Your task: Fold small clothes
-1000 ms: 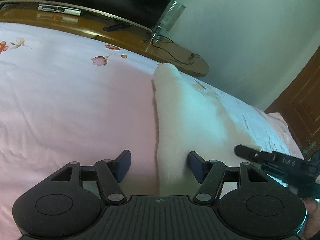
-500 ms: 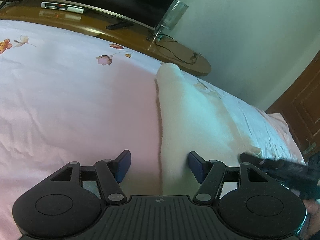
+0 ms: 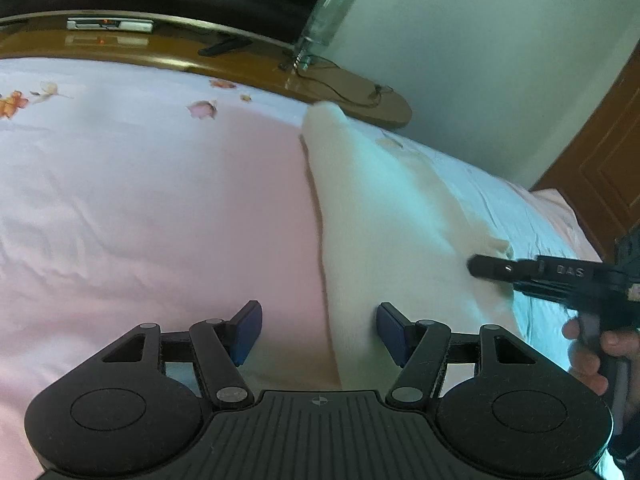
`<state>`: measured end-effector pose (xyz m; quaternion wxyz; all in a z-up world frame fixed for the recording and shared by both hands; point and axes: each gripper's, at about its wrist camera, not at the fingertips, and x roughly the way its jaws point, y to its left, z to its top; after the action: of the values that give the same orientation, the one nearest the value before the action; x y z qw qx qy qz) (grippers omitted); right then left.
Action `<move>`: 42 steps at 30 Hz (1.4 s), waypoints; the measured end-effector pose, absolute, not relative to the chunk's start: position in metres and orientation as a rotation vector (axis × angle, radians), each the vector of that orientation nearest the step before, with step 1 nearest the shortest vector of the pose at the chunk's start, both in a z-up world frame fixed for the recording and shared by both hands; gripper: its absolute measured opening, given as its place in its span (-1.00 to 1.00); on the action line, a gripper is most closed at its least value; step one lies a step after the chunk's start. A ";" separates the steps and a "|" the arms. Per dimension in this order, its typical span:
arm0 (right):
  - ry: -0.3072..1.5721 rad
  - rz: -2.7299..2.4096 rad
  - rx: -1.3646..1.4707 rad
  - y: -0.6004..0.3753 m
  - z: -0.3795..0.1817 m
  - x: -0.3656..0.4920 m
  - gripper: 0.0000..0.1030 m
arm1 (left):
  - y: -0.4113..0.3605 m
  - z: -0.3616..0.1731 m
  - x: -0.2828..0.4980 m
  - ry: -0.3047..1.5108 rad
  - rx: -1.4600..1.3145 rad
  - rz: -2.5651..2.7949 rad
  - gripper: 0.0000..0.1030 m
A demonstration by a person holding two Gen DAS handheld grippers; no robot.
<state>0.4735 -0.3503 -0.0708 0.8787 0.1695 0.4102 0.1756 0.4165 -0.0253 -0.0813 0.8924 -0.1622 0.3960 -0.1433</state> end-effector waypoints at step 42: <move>0.643 0.234 0.034 -0.320 -0.073 0.547 -0.49 | -0.104 -0.066 0.572 0.797 -0.016 -0.124 0.79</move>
<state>0.5475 -0.3204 -0.0730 0.9420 0.0169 0.3151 0.1146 0.5722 -0.1037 -0.0663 0.9197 -0.0079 0.3880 -0.0604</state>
